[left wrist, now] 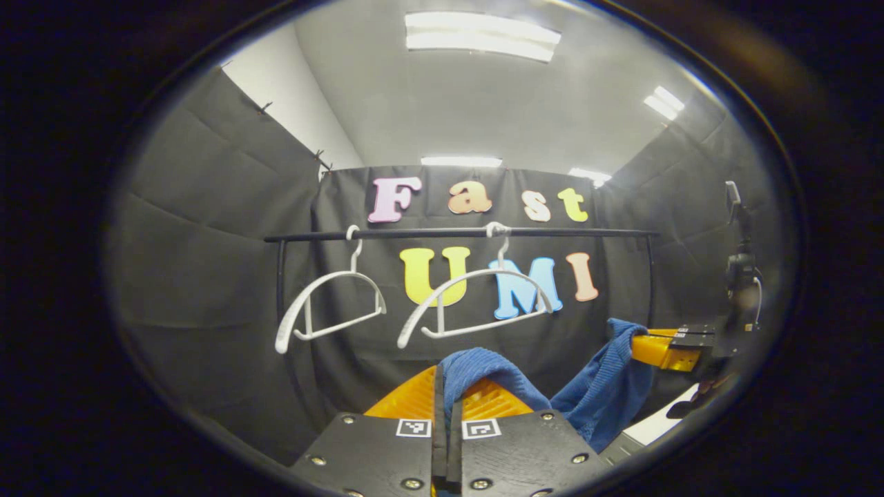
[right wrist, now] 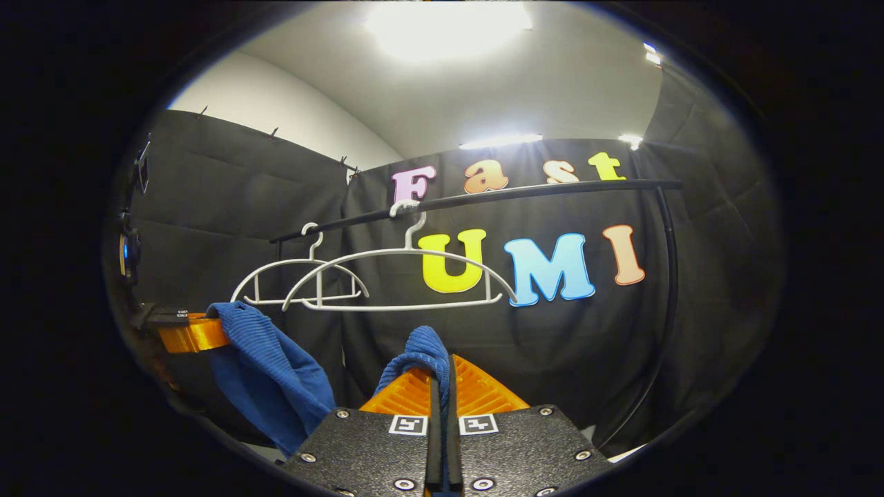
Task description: Grasp the clothes on the hanger with both hands and then place them into the laundry hamper below.
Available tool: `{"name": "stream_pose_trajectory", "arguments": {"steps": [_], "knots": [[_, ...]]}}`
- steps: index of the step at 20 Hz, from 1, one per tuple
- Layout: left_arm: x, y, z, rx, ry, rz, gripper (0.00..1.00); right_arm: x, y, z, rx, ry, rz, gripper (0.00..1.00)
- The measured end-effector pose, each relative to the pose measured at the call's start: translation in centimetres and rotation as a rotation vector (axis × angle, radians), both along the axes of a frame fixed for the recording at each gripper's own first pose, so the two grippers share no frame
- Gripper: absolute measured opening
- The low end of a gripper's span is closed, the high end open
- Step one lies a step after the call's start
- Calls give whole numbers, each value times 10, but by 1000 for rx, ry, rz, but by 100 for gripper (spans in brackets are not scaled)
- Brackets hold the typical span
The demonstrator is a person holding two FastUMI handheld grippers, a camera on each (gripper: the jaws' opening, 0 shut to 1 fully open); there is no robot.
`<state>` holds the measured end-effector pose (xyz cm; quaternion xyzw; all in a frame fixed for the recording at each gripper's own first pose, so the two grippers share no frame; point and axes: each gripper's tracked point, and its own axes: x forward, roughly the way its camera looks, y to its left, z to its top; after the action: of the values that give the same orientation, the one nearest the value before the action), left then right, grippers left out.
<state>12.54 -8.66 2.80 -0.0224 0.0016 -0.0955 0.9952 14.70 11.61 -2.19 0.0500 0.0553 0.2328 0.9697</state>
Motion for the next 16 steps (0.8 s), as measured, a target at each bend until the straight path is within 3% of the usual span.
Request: {"name": "stream_pose_trajectory", "arguments": {"steps": [4, 8, 9, 11, 16], "knots": [[-20, -18, -26, -23, 28, -29, 1, -29, 18, -24, 2, 57, 36, 2], [-26, -36, -63, 14, 63, -57, 1, -51, 28, -64, -50, 114, 54, 2], [-28, -41, -73, 26, 74, -64, 5, -56, 31, -75, -54, 135, 57, 2], [-30, -49, -96, 37, 100, -76, 0, -65, 34, -94, -64, 176, 58, 2], [-33, -61, -159, 48, 206, -84, 1, -83, 34, -154, -127, 270, 61, 2]]}}
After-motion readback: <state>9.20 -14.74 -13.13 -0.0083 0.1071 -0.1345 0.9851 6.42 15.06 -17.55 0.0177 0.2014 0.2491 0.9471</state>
